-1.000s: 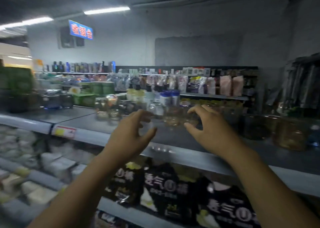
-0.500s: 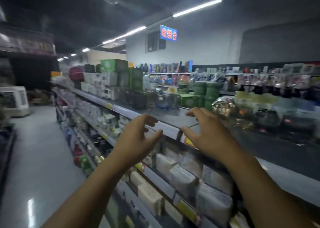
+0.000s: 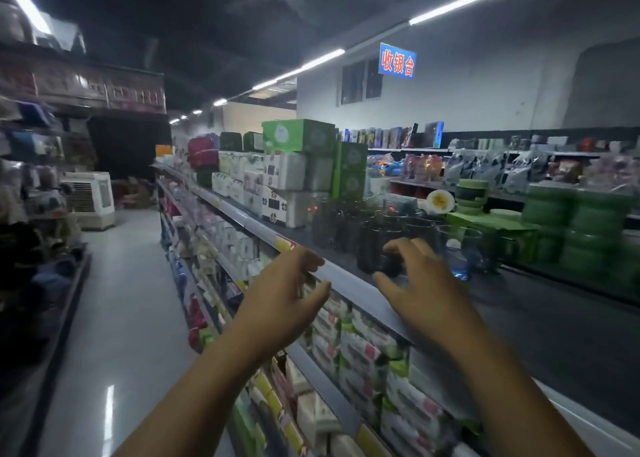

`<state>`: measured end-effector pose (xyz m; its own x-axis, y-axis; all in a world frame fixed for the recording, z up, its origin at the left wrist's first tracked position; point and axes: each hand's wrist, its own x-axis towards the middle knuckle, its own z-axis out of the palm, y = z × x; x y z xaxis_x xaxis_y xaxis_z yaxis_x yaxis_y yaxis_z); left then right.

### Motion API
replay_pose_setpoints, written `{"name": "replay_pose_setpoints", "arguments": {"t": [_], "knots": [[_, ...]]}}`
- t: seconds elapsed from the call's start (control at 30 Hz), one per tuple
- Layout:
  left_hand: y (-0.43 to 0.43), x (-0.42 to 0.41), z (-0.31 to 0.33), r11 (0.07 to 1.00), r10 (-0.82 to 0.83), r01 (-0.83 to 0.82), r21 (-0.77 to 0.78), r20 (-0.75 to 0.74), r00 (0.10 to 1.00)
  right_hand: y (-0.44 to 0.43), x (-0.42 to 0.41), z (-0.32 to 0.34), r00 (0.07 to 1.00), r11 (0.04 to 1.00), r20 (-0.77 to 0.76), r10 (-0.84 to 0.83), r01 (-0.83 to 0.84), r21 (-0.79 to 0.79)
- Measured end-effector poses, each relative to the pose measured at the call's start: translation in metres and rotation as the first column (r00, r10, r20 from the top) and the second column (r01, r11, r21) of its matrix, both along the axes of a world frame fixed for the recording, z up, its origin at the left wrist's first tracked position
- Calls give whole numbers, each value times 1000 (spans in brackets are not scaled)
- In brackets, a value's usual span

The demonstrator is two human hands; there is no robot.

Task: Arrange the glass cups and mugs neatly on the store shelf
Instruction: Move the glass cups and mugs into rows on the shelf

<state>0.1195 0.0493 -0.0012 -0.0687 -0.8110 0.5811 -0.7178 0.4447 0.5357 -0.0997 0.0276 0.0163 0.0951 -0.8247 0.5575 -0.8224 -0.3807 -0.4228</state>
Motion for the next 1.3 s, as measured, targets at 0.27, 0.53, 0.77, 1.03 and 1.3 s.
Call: {"name": "replay_pose_setpoints", "arguments": {"t": [0.27,0.53,0.77,1.03,1.3], "knots": [[-144,37,-11,989,-145,143,-35,-70,987,-85,37,-5,962,954,61,-266,272,-124],[-261,54,-20,952,-303,287,-103,-224,926,-125,65,-16,806,787,56,-589,588,-188],[-306,48,-10,856,-490,513,-60,-411,769,-123,71,-15,770,757,161,-617,637,-146],[-323,44,-18,825,-500,564,35,-418,758,-120,64,-17,741,754,271,-615,653,-73],[-314,43,-18,851,-480,524,11,-389,787,-89,48,-16,775,890,456,-437,444,99]]}}
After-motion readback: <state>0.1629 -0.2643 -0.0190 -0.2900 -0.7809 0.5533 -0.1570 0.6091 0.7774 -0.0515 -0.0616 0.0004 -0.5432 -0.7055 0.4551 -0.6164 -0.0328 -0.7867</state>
